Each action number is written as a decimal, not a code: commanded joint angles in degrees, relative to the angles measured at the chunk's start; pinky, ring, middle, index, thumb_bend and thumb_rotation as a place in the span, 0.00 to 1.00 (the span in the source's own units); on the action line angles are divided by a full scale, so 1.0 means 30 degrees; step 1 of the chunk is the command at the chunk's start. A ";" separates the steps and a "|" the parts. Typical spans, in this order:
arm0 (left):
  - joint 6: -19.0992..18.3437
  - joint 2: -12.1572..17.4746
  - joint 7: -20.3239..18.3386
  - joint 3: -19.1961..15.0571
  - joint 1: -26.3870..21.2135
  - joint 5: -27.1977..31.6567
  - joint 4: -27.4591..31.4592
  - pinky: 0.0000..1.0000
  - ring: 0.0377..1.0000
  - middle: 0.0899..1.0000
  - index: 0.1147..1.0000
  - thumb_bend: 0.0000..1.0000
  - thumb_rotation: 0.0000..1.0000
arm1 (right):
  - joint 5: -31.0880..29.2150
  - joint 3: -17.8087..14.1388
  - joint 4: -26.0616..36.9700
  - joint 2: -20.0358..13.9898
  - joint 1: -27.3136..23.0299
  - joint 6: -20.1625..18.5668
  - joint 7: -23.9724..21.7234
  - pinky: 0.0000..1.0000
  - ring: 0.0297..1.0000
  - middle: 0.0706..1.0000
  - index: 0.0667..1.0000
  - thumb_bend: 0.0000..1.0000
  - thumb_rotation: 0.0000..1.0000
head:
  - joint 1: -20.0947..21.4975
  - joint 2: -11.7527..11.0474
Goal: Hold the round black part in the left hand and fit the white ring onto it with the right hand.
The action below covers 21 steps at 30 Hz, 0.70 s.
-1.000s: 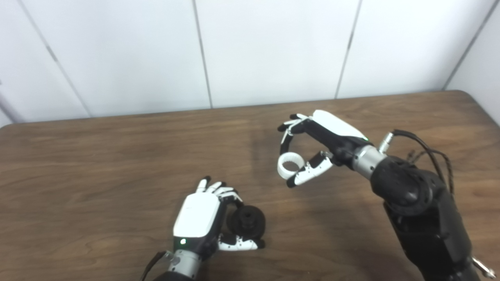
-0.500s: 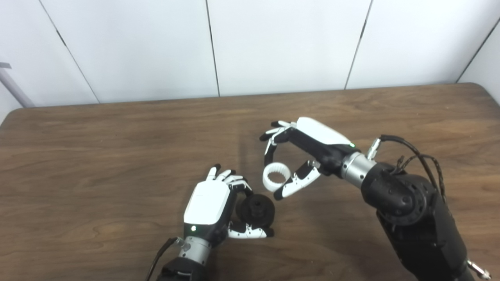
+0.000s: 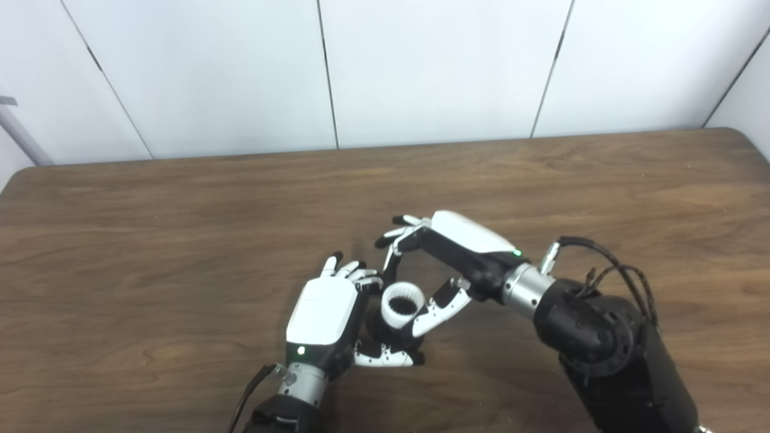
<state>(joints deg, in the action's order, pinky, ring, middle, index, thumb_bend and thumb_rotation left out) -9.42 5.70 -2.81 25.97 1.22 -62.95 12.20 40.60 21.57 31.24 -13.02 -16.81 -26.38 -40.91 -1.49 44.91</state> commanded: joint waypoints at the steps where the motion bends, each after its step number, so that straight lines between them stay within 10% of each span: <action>1: -0.0136 -0.0005 -0.0376 0.0126 -0.0097 -0.0208 -0.0169 1.00 0.88 0.75 0.42 0.52 0.06 | 0.0012 0.0044 0.0104 0.0166 -0.0428 0.0520 0.0659 1.00 0.98 0.83 0.45 0.52 0.13 | -0.0005 0.0011; 21: -0.0035 0.0098 0.0099 0.0281 -0.0150 -0.0136 -0.0375 1.00 0.87 0.75 0.42 0.52 0.06 | 0.0372 0.0501 -0.0924 -0.0005 0.0010 0.1122 0.1994 1.00 0.99 0.84 0.45 0.52 0.13 | 0.0254 -0.0286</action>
<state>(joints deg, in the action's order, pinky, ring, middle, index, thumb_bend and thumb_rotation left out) -10.02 5.73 -2.26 26.41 1.11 -62.85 12.00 41.29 23.35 27.68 -13.04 -15.18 -24.28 -36.25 -0.70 44.03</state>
